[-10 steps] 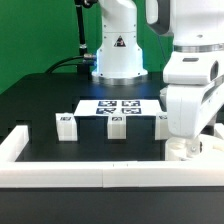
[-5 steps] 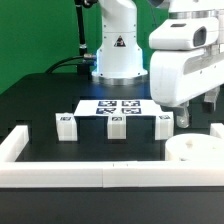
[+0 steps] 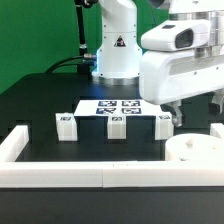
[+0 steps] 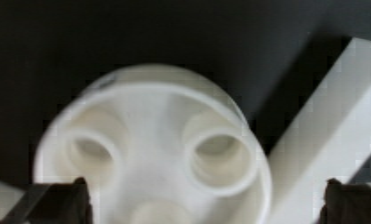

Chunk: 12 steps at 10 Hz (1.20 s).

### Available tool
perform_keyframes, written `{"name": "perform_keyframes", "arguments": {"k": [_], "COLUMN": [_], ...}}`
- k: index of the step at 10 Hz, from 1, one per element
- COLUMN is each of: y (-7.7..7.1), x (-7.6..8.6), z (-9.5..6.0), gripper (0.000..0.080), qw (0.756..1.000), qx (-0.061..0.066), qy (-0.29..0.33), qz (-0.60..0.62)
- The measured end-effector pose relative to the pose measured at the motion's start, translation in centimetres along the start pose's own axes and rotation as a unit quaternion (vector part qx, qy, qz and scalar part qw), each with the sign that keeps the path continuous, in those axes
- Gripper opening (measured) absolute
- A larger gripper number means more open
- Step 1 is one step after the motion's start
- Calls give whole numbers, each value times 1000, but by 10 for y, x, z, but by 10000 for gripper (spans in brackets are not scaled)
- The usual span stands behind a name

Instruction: Assemble stool

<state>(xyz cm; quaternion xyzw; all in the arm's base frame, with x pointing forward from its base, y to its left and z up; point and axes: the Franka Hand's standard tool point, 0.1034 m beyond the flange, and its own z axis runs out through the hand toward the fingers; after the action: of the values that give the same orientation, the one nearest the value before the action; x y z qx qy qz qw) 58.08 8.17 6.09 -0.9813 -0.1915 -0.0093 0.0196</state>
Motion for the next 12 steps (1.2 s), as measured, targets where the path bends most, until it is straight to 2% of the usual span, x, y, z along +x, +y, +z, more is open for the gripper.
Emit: {"name": "perform_keyframes", "arguments": {"k": [2,3,4,5,6,7,8,10,11,12], "y": [-3,1,9,4,1,4,12,20,17,15], "x": [-2,-1,-4,-2,-1,-4,-17,-24,-38,-40], "z": [-3,2,8,6,6,7,6,-3,0,1], "gripper": [648,648,648,648,648,648,648,648,648,648], "qw": [989,985,976,966,965,967,967,970,968,962], "qx": [0,13,32,33,34,34,39,34,41,49], "qy": [-14,-3,10,8,9,0,-43,-57,-103,-130], "qz": [146,172,215,258,260,254,248,232,227,233]}}
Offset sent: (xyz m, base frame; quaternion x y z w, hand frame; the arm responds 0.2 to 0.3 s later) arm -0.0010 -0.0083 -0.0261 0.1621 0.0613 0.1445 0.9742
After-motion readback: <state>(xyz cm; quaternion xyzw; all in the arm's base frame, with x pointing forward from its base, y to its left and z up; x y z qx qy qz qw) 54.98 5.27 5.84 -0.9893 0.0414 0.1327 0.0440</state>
